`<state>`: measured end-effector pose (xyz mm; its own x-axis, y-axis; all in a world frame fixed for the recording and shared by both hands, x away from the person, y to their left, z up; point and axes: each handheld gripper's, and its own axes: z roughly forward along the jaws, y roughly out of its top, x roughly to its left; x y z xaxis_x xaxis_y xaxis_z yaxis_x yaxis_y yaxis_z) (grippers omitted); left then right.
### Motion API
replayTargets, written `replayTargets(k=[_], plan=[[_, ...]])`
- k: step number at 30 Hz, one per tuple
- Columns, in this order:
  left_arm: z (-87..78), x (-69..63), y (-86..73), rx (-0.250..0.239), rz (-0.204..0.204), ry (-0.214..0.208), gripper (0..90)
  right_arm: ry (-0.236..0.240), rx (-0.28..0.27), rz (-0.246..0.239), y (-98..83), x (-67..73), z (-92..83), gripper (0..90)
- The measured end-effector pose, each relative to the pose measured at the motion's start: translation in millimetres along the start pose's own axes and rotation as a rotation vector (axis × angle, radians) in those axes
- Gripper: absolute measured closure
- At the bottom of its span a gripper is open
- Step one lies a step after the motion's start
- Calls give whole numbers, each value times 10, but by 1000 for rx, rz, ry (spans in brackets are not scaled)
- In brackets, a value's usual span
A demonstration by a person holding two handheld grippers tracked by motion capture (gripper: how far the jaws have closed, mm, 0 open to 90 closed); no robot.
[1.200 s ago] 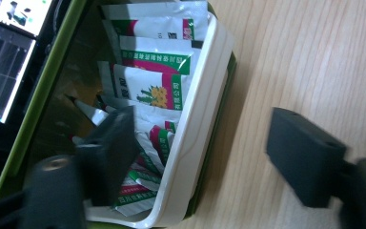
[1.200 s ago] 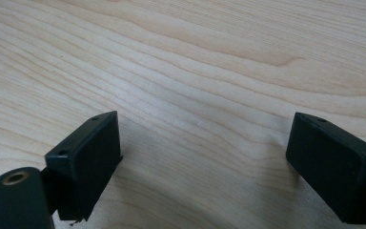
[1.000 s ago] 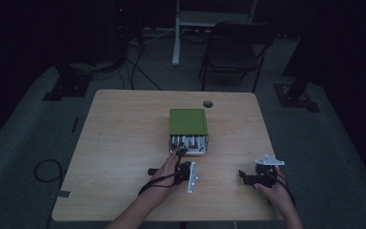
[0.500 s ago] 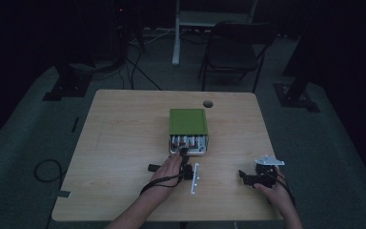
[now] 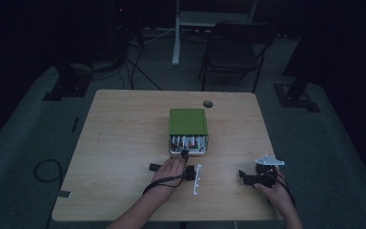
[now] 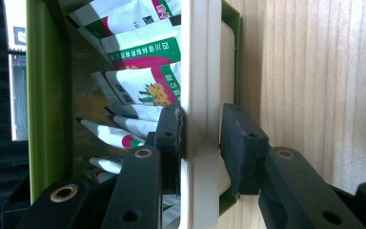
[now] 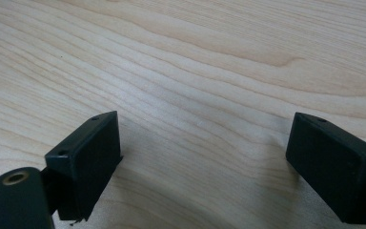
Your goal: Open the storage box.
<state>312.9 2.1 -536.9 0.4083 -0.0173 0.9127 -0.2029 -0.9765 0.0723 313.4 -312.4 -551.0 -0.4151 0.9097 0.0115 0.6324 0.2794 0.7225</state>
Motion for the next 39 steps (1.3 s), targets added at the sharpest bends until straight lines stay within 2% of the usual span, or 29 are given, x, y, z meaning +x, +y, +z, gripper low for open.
replayTargets(k=[3,5,9,21,39], plan=[[15,-1,9,2,12,4,721,0,0,0,0,0,0,108],[12,8,6,0,0,-1,728,0,0,0,0,0,0,108],[11,-3,14,4,4,7,732,0,0,0,0,0,0,108],[-19,21,6,-13,-7,-21,735,-13,1,10,4,-3,4,108],[-147,-23,29,-15,2,-32,736,-13,0,10,4,-3,4,108]])
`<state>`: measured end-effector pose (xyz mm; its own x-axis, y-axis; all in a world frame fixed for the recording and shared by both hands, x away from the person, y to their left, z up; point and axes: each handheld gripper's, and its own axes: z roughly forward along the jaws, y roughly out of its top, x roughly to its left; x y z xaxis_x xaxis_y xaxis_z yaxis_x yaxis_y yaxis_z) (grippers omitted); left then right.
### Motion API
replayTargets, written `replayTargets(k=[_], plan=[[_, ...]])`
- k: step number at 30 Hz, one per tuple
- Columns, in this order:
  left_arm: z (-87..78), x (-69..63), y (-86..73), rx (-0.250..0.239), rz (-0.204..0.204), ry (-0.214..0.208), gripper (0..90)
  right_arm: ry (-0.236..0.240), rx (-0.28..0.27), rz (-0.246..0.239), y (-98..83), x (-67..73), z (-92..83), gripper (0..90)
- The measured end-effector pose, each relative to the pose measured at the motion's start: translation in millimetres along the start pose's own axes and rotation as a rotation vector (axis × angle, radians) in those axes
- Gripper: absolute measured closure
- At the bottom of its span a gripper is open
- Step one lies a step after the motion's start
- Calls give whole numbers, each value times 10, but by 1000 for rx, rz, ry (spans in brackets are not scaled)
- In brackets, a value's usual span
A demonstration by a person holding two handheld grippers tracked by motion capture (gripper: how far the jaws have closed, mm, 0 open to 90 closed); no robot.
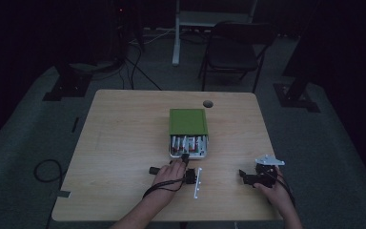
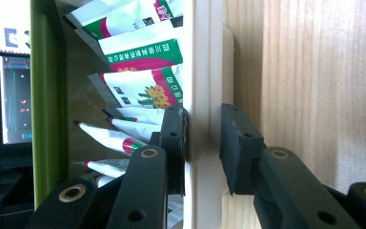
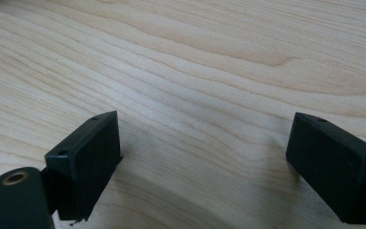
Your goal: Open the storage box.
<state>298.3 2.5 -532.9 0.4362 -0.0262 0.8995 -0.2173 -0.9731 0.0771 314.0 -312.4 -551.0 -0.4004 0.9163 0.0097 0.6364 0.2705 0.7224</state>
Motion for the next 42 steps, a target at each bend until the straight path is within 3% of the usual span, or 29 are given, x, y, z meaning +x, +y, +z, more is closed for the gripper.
replayTargets(k=[9,33,42], plan=[[-96,-19,28,5,0,-22,737,0,0,0,0,0,0,107],[-322,-139,55,-15,-4,-25,740,0,1,0,0,0,0,108],[-392,-174,81,-14,-5,-48,740,0,0,0,0,0,0,108]])
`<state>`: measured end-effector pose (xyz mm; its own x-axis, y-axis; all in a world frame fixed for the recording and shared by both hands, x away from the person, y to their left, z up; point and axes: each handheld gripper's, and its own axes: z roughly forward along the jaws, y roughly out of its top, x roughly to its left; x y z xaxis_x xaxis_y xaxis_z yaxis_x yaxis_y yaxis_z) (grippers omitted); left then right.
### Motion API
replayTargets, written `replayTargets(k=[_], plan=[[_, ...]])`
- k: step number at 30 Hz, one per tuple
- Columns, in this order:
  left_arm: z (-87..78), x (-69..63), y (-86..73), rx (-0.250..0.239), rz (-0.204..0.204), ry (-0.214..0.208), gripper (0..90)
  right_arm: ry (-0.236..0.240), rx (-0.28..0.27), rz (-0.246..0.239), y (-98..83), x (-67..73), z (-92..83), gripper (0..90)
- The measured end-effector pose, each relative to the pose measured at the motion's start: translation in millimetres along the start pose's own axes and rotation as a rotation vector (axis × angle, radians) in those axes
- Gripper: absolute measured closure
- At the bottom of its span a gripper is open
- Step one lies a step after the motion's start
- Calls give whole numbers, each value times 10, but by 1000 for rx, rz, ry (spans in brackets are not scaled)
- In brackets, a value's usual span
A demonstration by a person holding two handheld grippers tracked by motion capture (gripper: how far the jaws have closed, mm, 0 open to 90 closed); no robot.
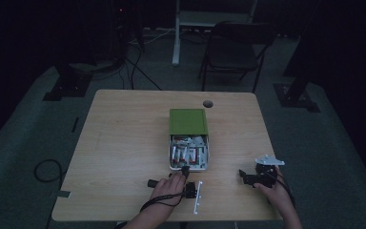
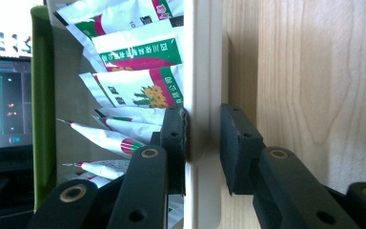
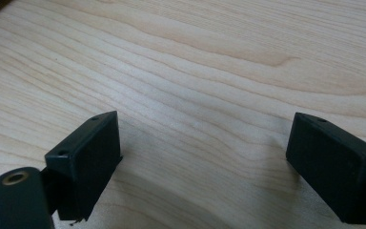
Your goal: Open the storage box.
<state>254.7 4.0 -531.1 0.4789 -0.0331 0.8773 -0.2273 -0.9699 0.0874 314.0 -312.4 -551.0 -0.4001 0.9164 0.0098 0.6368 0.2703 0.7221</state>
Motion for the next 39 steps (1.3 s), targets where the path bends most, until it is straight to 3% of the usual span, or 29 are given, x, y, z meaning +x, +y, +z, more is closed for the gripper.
replayTargets(k=[39], plan=[[-292,-146,105,-9,-20,-42,744,0,0,-1,0,0,0,108]])
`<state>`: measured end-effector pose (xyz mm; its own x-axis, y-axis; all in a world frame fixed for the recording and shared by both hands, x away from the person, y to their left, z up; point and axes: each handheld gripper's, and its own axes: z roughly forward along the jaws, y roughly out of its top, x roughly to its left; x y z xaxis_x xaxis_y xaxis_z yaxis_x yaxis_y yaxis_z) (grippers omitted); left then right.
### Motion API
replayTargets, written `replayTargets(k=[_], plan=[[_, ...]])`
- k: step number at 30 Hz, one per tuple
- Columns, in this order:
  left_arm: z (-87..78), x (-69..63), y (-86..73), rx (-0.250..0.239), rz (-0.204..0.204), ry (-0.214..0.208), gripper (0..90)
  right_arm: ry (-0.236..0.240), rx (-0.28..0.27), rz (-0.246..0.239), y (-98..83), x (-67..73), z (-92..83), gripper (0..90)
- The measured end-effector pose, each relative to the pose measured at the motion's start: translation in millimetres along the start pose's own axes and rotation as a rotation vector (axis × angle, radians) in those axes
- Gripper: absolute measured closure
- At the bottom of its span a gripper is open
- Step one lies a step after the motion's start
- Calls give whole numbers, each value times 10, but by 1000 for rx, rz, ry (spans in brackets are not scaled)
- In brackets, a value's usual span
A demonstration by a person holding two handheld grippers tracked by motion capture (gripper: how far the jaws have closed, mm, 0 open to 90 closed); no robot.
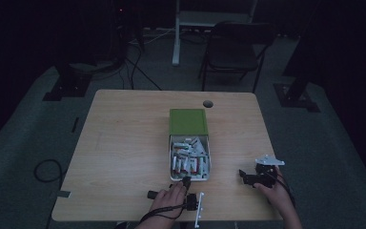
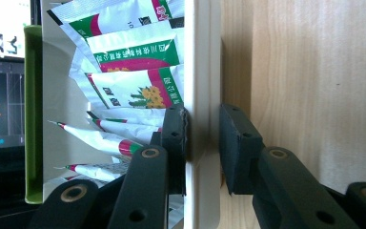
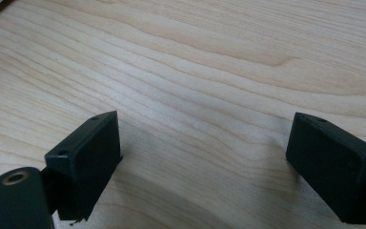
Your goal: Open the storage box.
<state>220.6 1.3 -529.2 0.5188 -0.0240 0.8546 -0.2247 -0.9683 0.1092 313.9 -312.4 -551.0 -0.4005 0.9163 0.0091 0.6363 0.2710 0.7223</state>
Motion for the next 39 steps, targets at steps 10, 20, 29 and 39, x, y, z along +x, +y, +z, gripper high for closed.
replayTargets(k=[10,20,29,39], plan=[[4,24,-55,-49,-71,-46,685,0,0,0,0,0,0,108],[-29,57,-178,-153,-215,-110,601,0,0,0,0,0,0,108],[-81,108,-300,-231,-384,-172,595,0,1,0,0,0,-1,108],[-150,141,-387,-305,-519,-237,595,0,0,0,0,0,0,108]])
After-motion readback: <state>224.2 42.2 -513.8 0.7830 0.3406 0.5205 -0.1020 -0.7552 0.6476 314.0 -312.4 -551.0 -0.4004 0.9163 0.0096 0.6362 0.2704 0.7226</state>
